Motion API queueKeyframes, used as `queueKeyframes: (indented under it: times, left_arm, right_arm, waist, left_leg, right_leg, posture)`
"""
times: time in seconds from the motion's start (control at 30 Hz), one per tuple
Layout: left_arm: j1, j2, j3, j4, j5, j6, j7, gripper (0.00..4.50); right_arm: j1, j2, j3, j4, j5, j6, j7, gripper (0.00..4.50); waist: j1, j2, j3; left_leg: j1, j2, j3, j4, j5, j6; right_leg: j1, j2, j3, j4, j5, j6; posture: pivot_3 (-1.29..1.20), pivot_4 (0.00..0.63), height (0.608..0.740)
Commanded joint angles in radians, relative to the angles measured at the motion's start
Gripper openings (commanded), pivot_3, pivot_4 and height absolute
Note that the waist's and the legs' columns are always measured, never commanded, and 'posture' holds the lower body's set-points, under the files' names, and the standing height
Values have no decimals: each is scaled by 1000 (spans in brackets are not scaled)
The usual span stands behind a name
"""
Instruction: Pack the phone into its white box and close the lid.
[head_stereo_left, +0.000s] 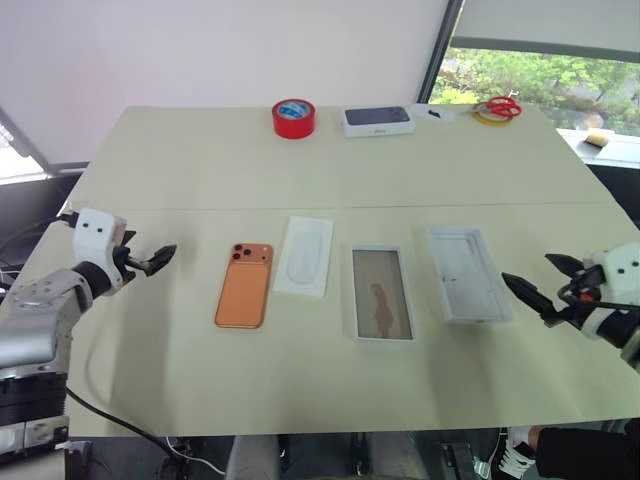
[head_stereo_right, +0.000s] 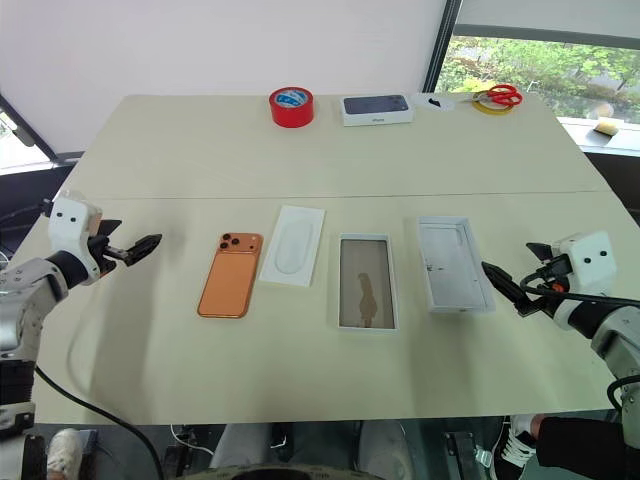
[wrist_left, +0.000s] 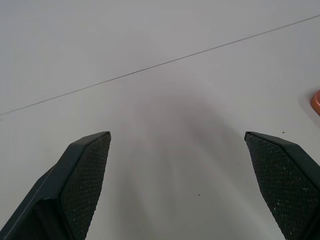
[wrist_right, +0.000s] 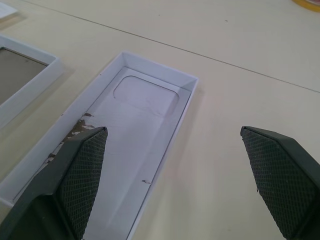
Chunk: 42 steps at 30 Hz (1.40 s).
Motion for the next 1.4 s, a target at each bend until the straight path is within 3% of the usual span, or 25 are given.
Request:
queueKeyframes:
  times: [0.03,0.4,0.6,0.7,0.83,0.93,1.13,1.4]
  left_arm:
    - [-3,2,11,-42,-17,5,2,4500]
    - [-27,-32,-38,-107,-30,49,-2,4500]
    - [-74,-136,-188,-267,-85,143,-24,4500]
    - [-120,-199,-304,-394,-138,305,4,4500]
    - [-192,-298,-331,-483,-219,533,95,4500]
    - [-263,-320,-326,-449,-185,656,188,4500]
    - [-442,-455,-205,-313,-200,916,334,4500]
    - [-532,-533,-226,-214,-135,1108,425,4500]
  right_arm:
    - [4,-7,-20,-47,17,5,0,4451]
    - [9,2,-14,-131,41,40,-31,4451]
    - [-89,1,82,-197,51,93,-76,4451]
    - [-131,-2,137,-228,56,129,-97,4451]
    - [-174,-2,212,-246,38,155,-120,4451]
    - [-167,9,221,-279,50,175,-140,4451]
    - [-116,19,218,-312,45,168,-148,4451]
    - [-92,-4,222,-360,78,205,-126,4451]
  waist:
    - [0,0,0]
    - [2,0,0]
    - [4,0,0]
    - [5,0,0]
    - [9,-1,1]
    - [10,-1,1]
    - [25,-5,3]
    - [20,-5,3]
  left_leg:
    - [0,0,0,0,0,0]
    - [0,0,0,0,0,0]
    - [0,0,-1,1,0,0]
    - [0,0,0,1,0,0]
    - [0,0,-1,3,0,0]
    - [0,0,-3,2,0,0]
    - [0,-1,-6,4,0,0]
    - [0,-1,-7,3,1,-2]
  right_leg:
    - [0,0,0,0,0,0]
    - [0,0,0,0,0,0]
    - [1,0,0,0,0,0]
    - [1,0,0,0,0,0]
    - [2,0,1,1,0,0]
    - [1,1,1,1,0,0]
    - [2,1,1,0,0,1]
    - [2,1,0,0,0,1]
  posture:
    - [0,150,730]
    - [0,150,730]
    - [0,150,730]
    - [0,150,730]
    - [0,150,730]
    - [0,150,730]
    - [0,150,730]
    - [0,150,730]
